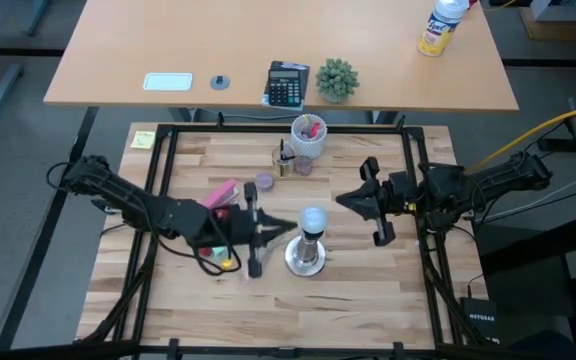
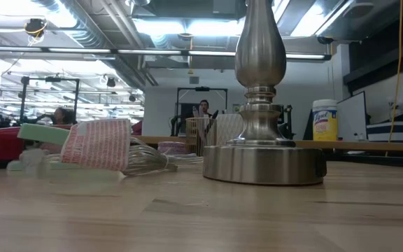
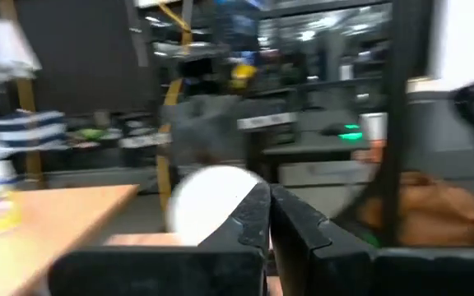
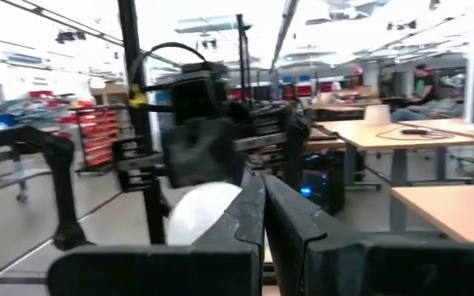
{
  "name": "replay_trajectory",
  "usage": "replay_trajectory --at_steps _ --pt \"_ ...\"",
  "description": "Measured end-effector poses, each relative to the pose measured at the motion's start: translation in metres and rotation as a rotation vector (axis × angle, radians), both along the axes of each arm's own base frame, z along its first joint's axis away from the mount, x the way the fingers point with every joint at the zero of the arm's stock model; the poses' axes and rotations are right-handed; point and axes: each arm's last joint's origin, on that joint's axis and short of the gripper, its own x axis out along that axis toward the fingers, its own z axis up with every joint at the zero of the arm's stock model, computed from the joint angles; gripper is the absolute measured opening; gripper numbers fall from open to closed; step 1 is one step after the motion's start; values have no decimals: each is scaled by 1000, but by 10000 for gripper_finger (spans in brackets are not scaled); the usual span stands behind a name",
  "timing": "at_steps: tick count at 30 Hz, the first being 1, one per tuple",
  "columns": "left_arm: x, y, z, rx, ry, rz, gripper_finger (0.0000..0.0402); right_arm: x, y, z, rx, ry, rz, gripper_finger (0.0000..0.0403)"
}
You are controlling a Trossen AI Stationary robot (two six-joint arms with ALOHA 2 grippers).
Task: Screw lightbulb
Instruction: Insert the lightbulb to the lamp
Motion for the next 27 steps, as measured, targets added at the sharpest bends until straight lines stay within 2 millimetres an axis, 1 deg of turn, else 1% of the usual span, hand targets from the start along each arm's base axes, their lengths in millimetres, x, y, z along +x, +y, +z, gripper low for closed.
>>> replay_trajectory --at_steps 4,10,14,21,27 --pt "6 -5 -7 -18 18 -62 3 6 2 -4 -10 18 -6 14" --pt "18 -4 -19 -30 51 -46 3 16 5 -12 -22 52 -6 14" --pt "20 1 -21 -41 57 6 3 17 6 -13 -10 53 6 14" --pt "19 2 -22 -25 66 47 3 16 8 -12 12 53 88 14" --pt "19 2 -22 -6 72 72 3 18 9 -14 30 61 124 14"
